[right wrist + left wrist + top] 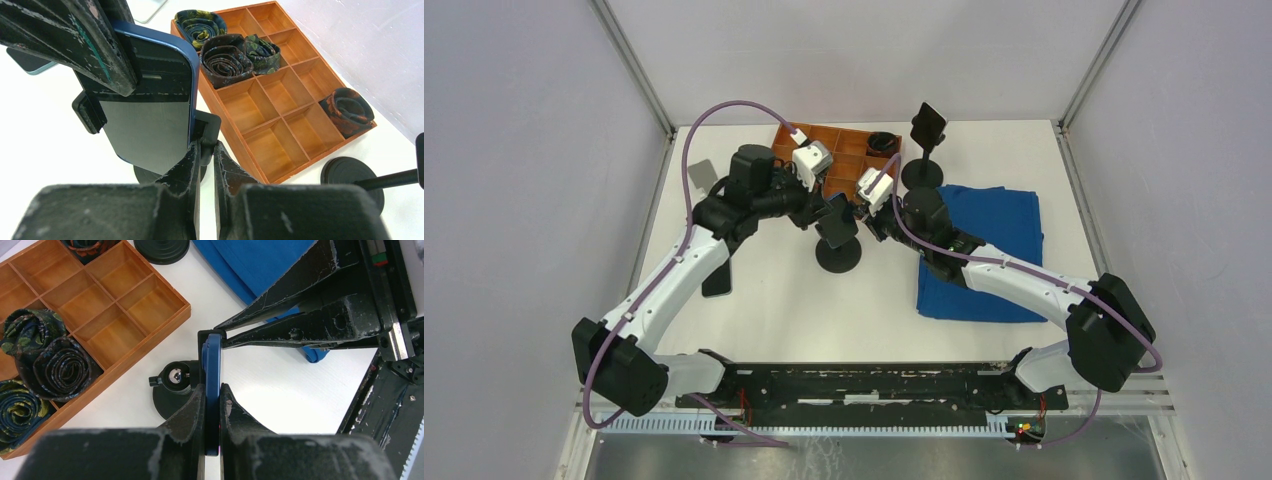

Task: Place the phone on the phone stand
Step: Install the phone on the phone stand.

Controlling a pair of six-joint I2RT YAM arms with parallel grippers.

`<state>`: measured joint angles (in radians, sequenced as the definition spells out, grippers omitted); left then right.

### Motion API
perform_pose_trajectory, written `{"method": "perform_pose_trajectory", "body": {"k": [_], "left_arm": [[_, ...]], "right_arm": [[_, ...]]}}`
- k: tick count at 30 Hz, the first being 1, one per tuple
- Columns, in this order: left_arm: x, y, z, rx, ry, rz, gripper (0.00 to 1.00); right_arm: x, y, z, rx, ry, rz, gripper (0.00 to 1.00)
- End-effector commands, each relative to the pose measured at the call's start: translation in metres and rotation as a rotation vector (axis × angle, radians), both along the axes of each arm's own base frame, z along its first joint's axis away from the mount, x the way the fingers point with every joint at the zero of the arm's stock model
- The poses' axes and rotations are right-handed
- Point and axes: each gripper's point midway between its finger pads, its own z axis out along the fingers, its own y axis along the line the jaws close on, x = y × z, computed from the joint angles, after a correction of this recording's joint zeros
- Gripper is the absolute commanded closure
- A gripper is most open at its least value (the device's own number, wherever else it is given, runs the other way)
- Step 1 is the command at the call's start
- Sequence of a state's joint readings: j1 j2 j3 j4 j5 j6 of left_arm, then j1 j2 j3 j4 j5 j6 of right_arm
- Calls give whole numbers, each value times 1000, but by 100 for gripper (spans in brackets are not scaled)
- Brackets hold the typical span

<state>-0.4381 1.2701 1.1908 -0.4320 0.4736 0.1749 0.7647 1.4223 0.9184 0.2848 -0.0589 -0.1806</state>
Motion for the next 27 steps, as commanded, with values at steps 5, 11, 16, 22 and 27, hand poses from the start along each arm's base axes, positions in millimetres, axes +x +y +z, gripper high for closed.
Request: {"method": "perform_pose_trajectory", "body": {"k": [5, 11, 16, 22, 27], "left_arm": [[58, 50, 40, 86, -209, 322, 98], [59, 53, 40, 102, -219, 342, 98], [60, 55, 41, 110, -226, 354, 98], [60, 53, 38, 113, -222, 355, 98], [61, 53, 38, 111, -220, 354, 98]], "right_arm": [[15, -45, -38, -144, 59, -173, 100], [18, -45, -39, -145, 66, -185, 100], [19, -45, -34, -136, 72, -198, 100], [15, -39, -34, -83, 154, -224, 100], [4, -30, -27, -53, 156, -211, 100]]}}
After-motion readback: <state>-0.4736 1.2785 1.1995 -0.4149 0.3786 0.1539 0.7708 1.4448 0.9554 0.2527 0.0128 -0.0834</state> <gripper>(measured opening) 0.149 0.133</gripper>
